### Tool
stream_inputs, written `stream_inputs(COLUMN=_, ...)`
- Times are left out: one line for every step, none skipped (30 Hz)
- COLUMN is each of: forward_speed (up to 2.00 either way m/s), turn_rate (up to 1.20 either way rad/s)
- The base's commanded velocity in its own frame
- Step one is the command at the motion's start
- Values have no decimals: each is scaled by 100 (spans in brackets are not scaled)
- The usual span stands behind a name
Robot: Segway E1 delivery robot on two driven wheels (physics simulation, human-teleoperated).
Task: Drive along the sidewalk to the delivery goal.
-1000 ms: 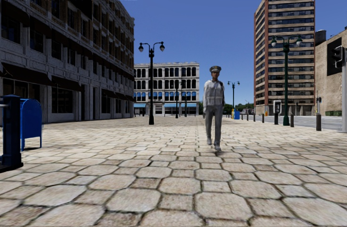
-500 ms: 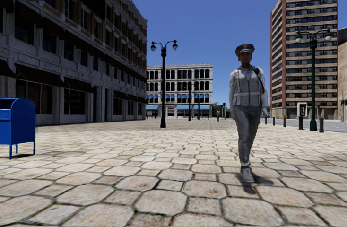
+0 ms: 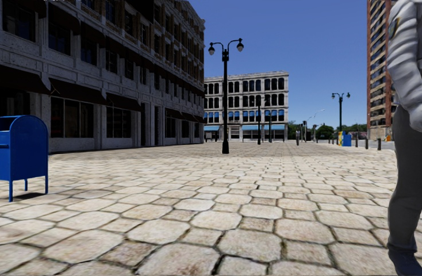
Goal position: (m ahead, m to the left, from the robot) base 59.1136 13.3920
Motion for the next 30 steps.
stream_inputs(forward_speed=156, turn_rate=43)
stream_inputs(forward_speed=156, turn_rate=41)
stream_inputs(forward_speed=156, turn_rate=41)
stream_inputs(forward_speed=156, turn_rate=26)
stream_inputs(forward_speed=156, turn_rate=0)
stream_inputs(forward_speed=156, turn_rate=0)
stream_inputs(forward_speed=156, turn_rate=0)
stream_inputs(forward_speed=156, turn_rate=0)
stream_inputs(forward_speed=156, turn_rate=0)
stream_inputs(forward_speed=156, turn_rate=0)
stream_inputs(forward_speed=156, turn_rate=0)
stream_inputs(forward_speed=157, turn_rate=0)
stream_inputs(forward_speed=157, turn_rate=0)
stream_inputs(forward_speed=157, turn_rate=0)
stream_inputs(forward_speed=157, turn_rate=0)
stream_inputs(forward_speed=157, turn_rate=-7)
stream_inputs(forward_speed=157, turn_rate=-19)
stream_inputs(forward_speed=157, turn_rate=-19)
stream_inputs(forward_speed=157, turn_rate=-25)
stream_inputs(forward_speed=157, turn_rate=-28)
stream_inputs(forward_speed=157, turn_rate=-30)
stream_inputs(forward_speed=157, turn_rate=-35)
stream_inputs(forward_speed=157, turn_rate=-35)
stream_inputs(forward_speed=157, turn_rate=-39)
stream_inputs(forward_speed=157, turn_rate=-42)
stream_inputs(forward_speed=157, turn_rate=-43)
stream_inputs(forward_speed=157, turn_rate=-44)
stream_inputs(forward_speed=157, turn_rate=-44)
stream_inputs(forward_speed=157, turn_rate=-44)
stream_inputs(forward_speed=157, turn_rate=-44)
